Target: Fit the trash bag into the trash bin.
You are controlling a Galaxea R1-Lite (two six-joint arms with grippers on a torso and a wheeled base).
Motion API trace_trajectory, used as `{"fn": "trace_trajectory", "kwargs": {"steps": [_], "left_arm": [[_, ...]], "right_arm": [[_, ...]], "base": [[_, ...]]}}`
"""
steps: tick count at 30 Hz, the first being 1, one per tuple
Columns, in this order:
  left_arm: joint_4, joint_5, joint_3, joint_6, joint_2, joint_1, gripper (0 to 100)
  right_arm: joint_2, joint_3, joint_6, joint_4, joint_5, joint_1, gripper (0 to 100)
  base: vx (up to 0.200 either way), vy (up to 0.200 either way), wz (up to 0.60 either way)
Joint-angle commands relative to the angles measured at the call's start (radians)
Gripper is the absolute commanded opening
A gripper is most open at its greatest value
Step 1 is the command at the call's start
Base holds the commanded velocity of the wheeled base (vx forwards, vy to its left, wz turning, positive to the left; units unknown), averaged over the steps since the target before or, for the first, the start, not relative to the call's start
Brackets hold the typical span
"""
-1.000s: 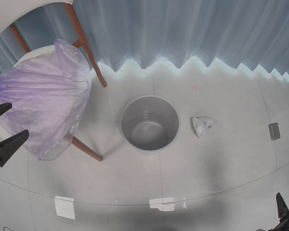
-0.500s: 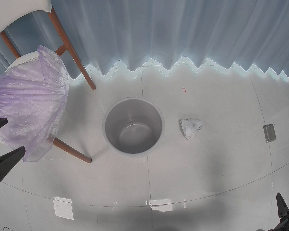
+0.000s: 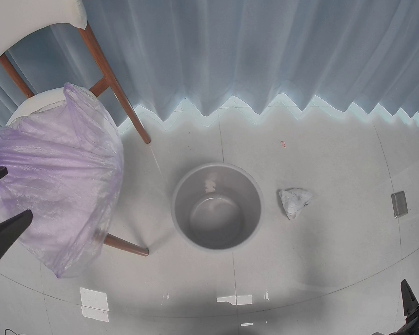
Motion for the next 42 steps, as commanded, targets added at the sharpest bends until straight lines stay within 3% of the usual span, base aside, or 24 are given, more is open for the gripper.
{"fn": "trace_trajectory", "kwargs": {"steps": [1, 9, 25, 33, 35, 38, 42], "left_arm": [[-0.01, 0.004, 0.008, 0.014, 0.018, -0.041, 100], [-0.048, 0.04, -0.01, 0.014, 0.032, -0.07, 100], [-0.056, 0.066, -0.024, -0.026, 0.067, -0.071, 100], [-0.055, 0.069, -0.007, 0.02, 0.075, -0.071, 100], [-0.051, 0.122, 0.024, 0.082, 0.067, -0.068, 100], [-0.055, 0.271, 0.05, 0.16, 0.057, -0.084, 100], [-0.055, 0.394, 0.045, 0.206, 0.063, -0.162, 100]], "right_arm": [[-0.016, 0.017, 0.0, -0.001, 0.0, -0.002, 100], [-0.016, 0.017, 0.0, -0.001, 0.0, -0.002, 100], [-0.016, 0.017, 0.0, -0.001, 0.0, 0.0, 100], [-0.016, 0.017, 0.0, -0.001, 0.0, 0.0, 100], [-0.016, 0.017, 0.0, -0.001, 0.0, 0.0, 100], [-0.016, 0.017, 0.0, 0.001, 0.0, -0.002, 100], [-0.016, 0.017, 0.0, -0.001, 0.0, 0.0, 100]], "base": [[0.0, 0.0, 0.0], [0.0, 0.0, 0.0], [0.0, -0.2, 0.0], [0.0, -0.125, 0.0], [0.0, 0.0, 0.0], [0.0, 0.0, 0.0], [0.0, 0.0, 0.0]]}}
